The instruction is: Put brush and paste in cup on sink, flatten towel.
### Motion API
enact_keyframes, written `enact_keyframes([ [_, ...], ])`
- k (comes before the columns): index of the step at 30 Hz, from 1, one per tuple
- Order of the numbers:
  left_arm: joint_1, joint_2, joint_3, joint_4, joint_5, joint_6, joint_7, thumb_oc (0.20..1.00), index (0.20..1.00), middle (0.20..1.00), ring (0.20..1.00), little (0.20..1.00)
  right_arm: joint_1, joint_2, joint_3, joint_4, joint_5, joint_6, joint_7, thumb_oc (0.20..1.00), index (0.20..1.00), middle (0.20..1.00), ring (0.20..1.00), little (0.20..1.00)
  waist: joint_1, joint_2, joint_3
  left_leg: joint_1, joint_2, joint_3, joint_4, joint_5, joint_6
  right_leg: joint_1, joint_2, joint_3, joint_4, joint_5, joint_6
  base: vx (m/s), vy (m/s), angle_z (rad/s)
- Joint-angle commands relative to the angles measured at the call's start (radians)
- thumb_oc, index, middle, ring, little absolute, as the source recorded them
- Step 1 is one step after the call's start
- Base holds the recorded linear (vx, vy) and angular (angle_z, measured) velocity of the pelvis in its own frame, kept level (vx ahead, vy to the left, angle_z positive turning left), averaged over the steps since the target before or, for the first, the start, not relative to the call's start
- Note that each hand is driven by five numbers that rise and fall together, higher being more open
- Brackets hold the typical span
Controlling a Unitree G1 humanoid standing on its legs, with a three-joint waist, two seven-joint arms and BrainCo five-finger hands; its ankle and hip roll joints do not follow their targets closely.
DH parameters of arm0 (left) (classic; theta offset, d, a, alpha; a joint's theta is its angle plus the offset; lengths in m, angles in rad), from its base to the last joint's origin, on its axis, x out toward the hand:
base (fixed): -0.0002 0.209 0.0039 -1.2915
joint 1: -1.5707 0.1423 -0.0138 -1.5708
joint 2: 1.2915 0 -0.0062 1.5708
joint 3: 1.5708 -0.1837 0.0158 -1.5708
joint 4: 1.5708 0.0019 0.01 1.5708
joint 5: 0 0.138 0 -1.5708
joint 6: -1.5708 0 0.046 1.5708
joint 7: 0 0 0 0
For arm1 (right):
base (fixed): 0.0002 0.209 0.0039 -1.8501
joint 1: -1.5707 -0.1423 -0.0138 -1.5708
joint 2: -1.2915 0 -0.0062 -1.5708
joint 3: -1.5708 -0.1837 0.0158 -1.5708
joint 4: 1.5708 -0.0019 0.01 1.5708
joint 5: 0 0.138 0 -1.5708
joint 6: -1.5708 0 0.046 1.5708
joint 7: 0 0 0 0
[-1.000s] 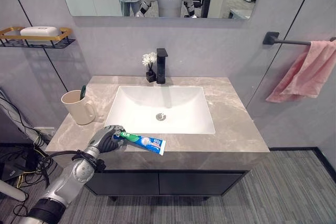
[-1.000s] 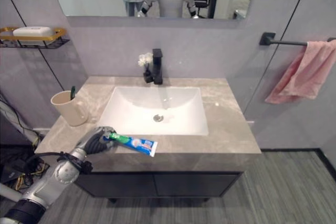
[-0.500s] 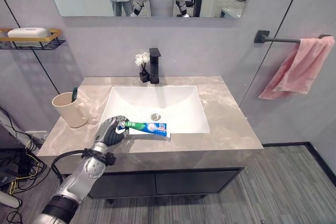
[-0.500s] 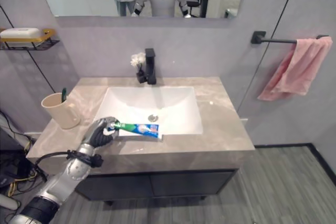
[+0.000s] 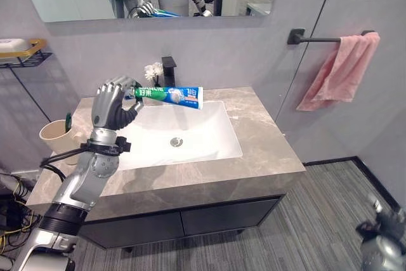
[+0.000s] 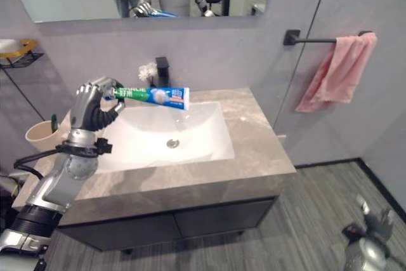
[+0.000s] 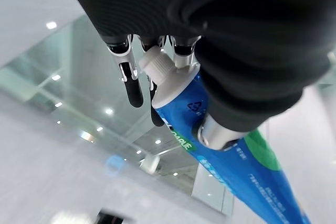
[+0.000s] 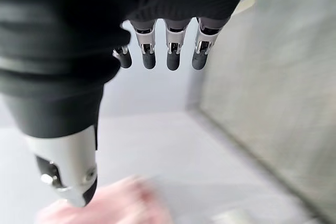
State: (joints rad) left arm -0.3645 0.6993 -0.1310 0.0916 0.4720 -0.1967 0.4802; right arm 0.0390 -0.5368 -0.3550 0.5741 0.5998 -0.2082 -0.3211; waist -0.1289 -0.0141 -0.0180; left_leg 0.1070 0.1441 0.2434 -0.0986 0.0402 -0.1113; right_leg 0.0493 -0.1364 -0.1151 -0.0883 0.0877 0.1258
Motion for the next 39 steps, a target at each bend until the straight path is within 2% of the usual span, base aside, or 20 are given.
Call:
enact_keyframes([
  [1,-0.188,0.061,0.059,-0.041,0.058,-0.011,0.092,0.200,0.200,0.200,0.200,0.200,-0.065,-0.091,-0.026,-0.202,-0.225,-0.092,-0.064,1.000,1.000,1.000,1.000,1.000,0.002,-0.029,-0.057,-0.006,0.071,0.013,0.011,0.002,-0.028,-0.016,-0.087,0.018,0.041,0.046,0.075,-0.01,0.023,-0.09],
  [3,-0.236,0.062,0.045,-0.046,0.067,-0.011,0.098,0.200,0.200,0.200,0.200,0.200,-0.101,-0.076,0.002,-0.313,-0.208,-0.122,-0.024,1.000,1.000,1.000,1.000,1.000,0.003,-0.028,-0.058,-0.006,0.069,0.015,0.011,0.002,-0.027,-0.020,-0.089,0.023,0.041,0.049,0.078,-0.03,0.019,-0.10],
  [4,-0.281,0.061,0.027,-0.045,0.065,-0.012,0.105,0.200,0.200,0.200,0.200,0.200,-0.149,-0.067,0.056,-0.360,-0.161,-0.142,0.031,1.000,1.000,1.000,1.000,1.000,0.006,-0.031,-0.057,-0.007,0.068,0.020,0.011,0.009,-0.025,-0.024,-0.088,0.024,0.043,0.054,0.079,-0.03,0.018,-0.11],
  [6,-0.307,0.061,0.009,-0.036,0.057,-0.014,0.103,0.200,0.200,0.200,0.200,0.200,-0.179,-0.063,0.073,-0.341,-0.126,-0.154,0.029,1.000,1.000,1.000,1.000,1.000,0.007,-0.031,-0.059,-0.007,0.067,0.019,0.011,0.005,-0.026,-0.024,-0.089,0.026,0.041,0.051,0.081,-0.01,0.011,-0.13],
  [7,-0.385,0.056,-0.027,-0.038,0.042,-0.010,0.114,0.200,0.200,0.200,0.200,0.200,-0.271,-0.029,0.190,-0.392,0.032,-0.174,0.127,1.000,1.000,1.000,1.000,1.000,0.017,-0.034,-0.062,-0.007,0.066,0.023,0.011,0.007,-0.025,-0.025,-0.090,0.027,0.038,0.054,0.082,-0.04,0.002,-0.06],
  [8,-0.434,0.056,-0.055,-0.029,0.031,-0.006,0.122,0.200,0.200,0.200,0.200,0.200,-0.324,0.010,0.246,-0.389,0.174,-0.187,0.186,1.000,1.000,1.000,1.000,1.000,0.022,-0.037,-0.060,-0.008,0.066,0.024,0.011,0.009,-0.025,-0.026,-0.090,0.028,0.036,0.056,0.081,-0.04,0.002,-0.08],
  [9,-0.437,0.057,-0.057,-0.028,0.030,-0.006,0.122,0.200,0.200,0.200,0.200,0.200,-0.325,0.010,0.246,-0.386,0.177,-0.188,0.189,1.000,1.000,1.000,1.000,1.000,0.022,-0.037,-0.059,-0.008,0.065,0.024,0.011,0.008,-0.025,-0.026,-0.090,0.028,0.035,0.055,0.082,-0.04,0.000,-0.08],
  [10,-0.481,0.040,-0.079,-0.023,0.021,0.000,0.132,0.200,0.200,0.200,0.200,0.200,-0.381,0.073,0.329,-0.407,0.319,-0.191,0.253,1.000,1.000,1.000,1.000,1.000,0.032,-0.037,-0.059,-0.008,0.065,0.023,0.011,0.016,-0.023,-0.027,-0.090,0.027,0.037,0.060,0.080,0.00,0.000,0.00],
  [11,-0.554,0.030,-0.125,-0.001,0.006,0.014,0.140,0.200,0.200,0.200,0.200,0.200,-0.459,0.129,0.434,-0.370,0.480,-0.157,0.340,1.000,1.000,1.000,1.000,1.000,0.045,-0.040,-0.060,-0.010,0.062,0.018,0.011,0.013,-0.023,-0.024,-0.093,0.024,0.033,0.058,0.082,-0.04,0.011,0.04],
  [12,-0.608,0.025,-0.157,0.003,-0.006,0.019,0.136,0.200,0.200,0.200,0.200,0.200,-0.527,0.141,0.512,-0.320,0.464,-0.133,0.307,1.000,1.000,1.000,1.000,1.000,0.060,-0.041,-0.062,-0.013,0.059,0.014,0.011,0.016,-0.024,-0.021,-0.095,0.018,0.030,0.059,0.082,-0.02,0.014,0.06],
  [15,-0.673,0.023,-0.185,0.002,-0.006,0.032,0.147,0.200,0.200,0.200,0.200,0.200,-0.595,0.204,0.617,-0.292,0.462,-0.092,0.326,1.000,1.000,1.000,1.000,1.000,0.076,-0.037,-0.065,-0.014,0.057,0.009,0.011,0.017,-0.024,-0.016,-0.100,0.012,0.026,0.061,0.082,0.00,0.008,0.05],
  [20,-0.734,-0.003,-0.206,-0.036,0.020,0.056,0.181,0.200,0.200,0.200,0.200,0.200,-0.669,0.320,0.713,-0.308,0.523,-0.088,0.362,1.000,1.000,1.000,1.000,1.000,0.099,-0.031,-0.062,-0.018,0.053,-0.001,0.011,0.022,-0.026,-0.007,-0.104,-0.003,0.028,0.058,0.081,0.01,0.004,0.08],
  [23,-0.732,-0.023,-0.219,-0.056,0.056,0.062,0.196,0.200,0.200,0.200,0.200,0.200,-0.756,0.330,0.780,-0.358,0.473,-0.090,0.393,1.000,1.000,1.000,1.000,1.000,0.115,-0.030,-0.061,-0.025,0.048,-0.009,0.011,0.024,-0.027,0.004,-0.109,-0.019,0.029,0.059,0.083,0.03,0.012,0.11],
  [28,-0.703,-0.033,-0.223,-0.075,0.071,0.049,0.198,0.200,0.200,0.200,0.200,0.200,-0.828,0.340,0.786,-0.373,0.449,-0.121,0.401,1.000,1.000,1.000,1.000,1.000,0.124,-0.030,-0.056,-0.027,0.042,-0.016,0.011,0.022,-0.024,0.008,-0.115,-0.024,0.031,0.057,0.084,0.02,0.012,0.10],
  [36,-0.622,-0.055,-0.214,-0.067,0.070,0.023,0.217,0.200,0.200,0.200,0.200,0.200,-0.951,0.376,0.736,-0.437,0.386,-0.228,0.343,1.000,1.000,1.000,1.000,1.000,0.142,-0.038,-0.045,-0.037,0.030,-0.030,0.011,0.017,-0.017,0.011,-0.124,-0.035,0.031,0.057,0.087,0.02,0.012,0.06],
  [39,-0.606,-0.057,-0.209,-0.071,0.067,0.021,0.220,0.200,0.200,0.200,0.200,0.200,-0.960,0.380,0.729,-0.451,0.368,-0.239,0.329,1.000,1.000,1.000,1.000,1.000,0.144,-0.041,-0.044,-0.039,0.028,-0.032,0.011,0.017,-0.016,0.010,-0.125,-0.036,0.030,0.058,0.087,0.00,0.000,0.00],
])
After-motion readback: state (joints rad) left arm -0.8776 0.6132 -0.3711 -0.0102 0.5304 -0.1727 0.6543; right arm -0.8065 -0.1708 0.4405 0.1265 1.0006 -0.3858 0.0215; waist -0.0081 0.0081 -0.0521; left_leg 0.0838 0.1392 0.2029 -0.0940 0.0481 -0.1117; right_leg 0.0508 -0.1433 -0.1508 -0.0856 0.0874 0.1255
